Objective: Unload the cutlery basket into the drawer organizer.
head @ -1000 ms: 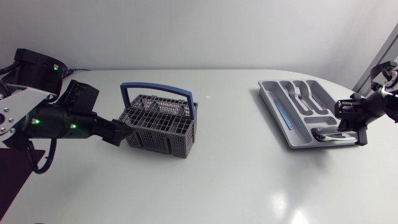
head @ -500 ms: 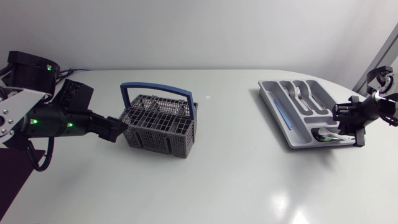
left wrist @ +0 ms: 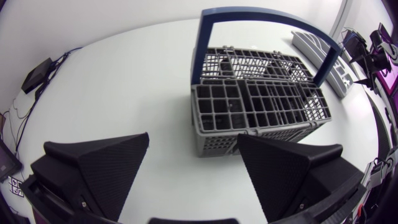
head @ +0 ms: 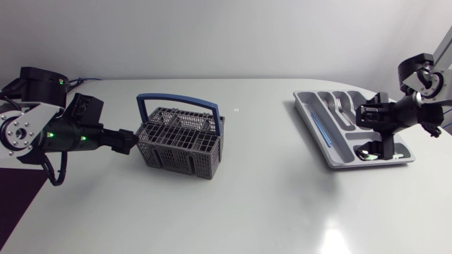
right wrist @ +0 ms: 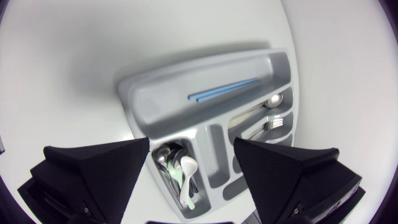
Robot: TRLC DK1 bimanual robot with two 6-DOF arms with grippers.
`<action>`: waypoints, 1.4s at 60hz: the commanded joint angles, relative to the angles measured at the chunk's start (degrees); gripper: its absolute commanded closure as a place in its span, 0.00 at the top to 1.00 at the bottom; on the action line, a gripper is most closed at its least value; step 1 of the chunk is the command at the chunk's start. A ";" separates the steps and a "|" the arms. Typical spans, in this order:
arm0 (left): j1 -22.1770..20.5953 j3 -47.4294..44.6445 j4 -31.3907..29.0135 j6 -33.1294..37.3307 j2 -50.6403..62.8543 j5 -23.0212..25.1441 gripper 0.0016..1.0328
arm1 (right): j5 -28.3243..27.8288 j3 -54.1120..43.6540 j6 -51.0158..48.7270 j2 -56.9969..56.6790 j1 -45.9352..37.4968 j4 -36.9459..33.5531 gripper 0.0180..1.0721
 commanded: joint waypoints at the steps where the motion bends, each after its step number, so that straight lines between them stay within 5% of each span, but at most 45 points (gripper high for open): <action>1: 2.26 0.33 1.28 0.90 2.04 -0.30 0.96 | -0.74 -2.86 5.60 -2.59 3.94 -1.69 0.96; 16: 7.10 1.91 4.00 0.37 7.93 -0.30 0.96 | -1.27 -4.09 21.33 -5.76 18.88 -4.50 0.96; 38: 5.78 8.32 8.05 -3.32 18.13 -0.12 0.96 | -0.30 -1.98 43.48 -0.40 40.06 2.00 0.95; 84: -3.36 3.75 9.72 -3.85 19.09 1.29 0.96 | 0.58 5.41 55.44 7.16 42.96 7.10 0.95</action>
